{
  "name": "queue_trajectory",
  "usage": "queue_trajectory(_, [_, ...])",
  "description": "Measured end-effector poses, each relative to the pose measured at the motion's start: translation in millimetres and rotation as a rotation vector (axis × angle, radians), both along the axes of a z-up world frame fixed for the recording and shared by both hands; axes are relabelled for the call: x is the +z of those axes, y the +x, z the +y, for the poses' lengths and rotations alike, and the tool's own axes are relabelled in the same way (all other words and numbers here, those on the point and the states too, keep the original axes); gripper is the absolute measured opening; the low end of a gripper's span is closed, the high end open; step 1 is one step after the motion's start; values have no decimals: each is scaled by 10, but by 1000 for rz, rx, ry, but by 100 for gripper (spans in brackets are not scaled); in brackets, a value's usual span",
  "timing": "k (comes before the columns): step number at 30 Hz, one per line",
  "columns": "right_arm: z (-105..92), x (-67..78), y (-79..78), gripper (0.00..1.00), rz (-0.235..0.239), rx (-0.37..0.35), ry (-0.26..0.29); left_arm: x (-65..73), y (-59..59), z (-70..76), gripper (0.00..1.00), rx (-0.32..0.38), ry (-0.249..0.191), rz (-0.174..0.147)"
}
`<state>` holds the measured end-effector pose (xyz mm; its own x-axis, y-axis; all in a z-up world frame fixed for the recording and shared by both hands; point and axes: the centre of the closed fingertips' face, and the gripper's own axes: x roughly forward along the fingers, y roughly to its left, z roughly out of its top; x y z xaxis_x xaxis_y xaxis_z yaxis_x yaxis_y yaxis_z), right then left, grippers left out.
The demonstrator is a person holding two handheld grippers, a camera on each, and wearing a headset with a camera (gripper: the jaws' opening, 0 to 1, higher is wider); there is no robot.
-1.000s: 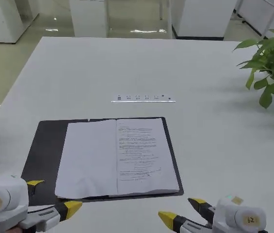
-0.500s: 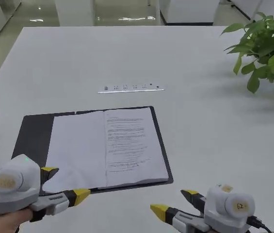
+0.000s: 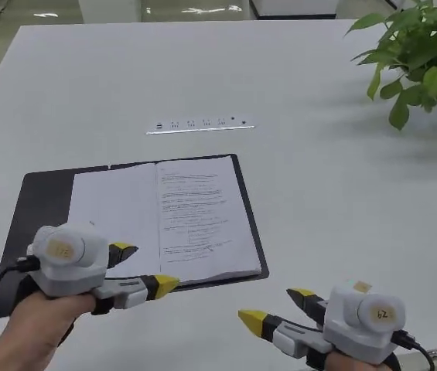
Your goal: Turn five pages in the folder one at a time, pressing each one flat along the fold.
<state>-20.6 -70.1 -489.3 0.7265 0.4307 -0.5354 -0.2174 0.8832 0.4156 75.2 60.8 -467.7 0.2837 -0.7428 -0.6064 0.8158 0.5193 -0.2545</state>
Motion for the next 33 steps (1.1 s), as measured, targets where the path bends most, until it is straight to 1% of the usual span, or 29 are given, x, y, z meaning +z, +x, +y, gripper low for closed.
queue_trajectory(2, [-9,-16,2,66,4,3,0,-30,-8,-89,60,-16,5,-2])
queue_trajectory(3, [-10,-24,1,66,6,4,1,-36,-7,-104,60,-18,6,-2])
queue_trajectory(7, [0,-42,-6,65,15,8,6,-96,21,-265,59,-43,21,-18])
queue_trajectory(9, [9,-49,-6,65,17,9,10,-86,32,-359,58,-61,29,-42])
queue_trajectory(10, [11,-55,-5,65,17,7,11,-111,60,-401,58,-67,33,-50])
queue_trajectory(12, [19,-62,-3,64,17,4,14,-120,87,-484,58,-76,38,-50])
queue_trajectory(13, [25,-70,-2,64,20,2,20,-122,101,-515,58,-88,48,-64])
queue_trajectory(14, [28,-73,-2,64,21,2,21,-116,134,-571,57,-98,46,-85])
queue_trajectory(16, [40,-78,-2,63,25,6,18,-129,173,-648,56,-88,25,-75])
queue_trajectory(17, [46,-84,2,63,27,7,17,-140,181,-659,56,-86,25,-74])
queue_trajectory(20, [54,-98,11,63,33,9,16,-255,231,-716,55,-82,44,-79])
queue_trajectory(22, [67,-105,24,62,38,16,12,-299,234,-749,55,-89,46,-84])
queue_trajectory(23, [77,-113,34,62,43,20,10,-342,234,-771,54,-99,53,-91])
queue_trajectory(24, [84,-118,38,62,46,23,9,-368,227,-786,54,-106,59,-91])
queue_trajectory(29, [96,-111,67,62,50,32,6,-498,248,-924,53,-101,49,-73])
queue_trajectory(31, [79,-123,72,62,56,27,8,-512,256,-994,53,-83,20,-56])
queue_trajectory(32, [70,-131,68,62,60,26,6,-519,261,-1036,53,-89,17,-80])
queue_trajectory(33, [64,-134,65,62,62,26,4,-529,250,-1064,52,-100,18,-90])
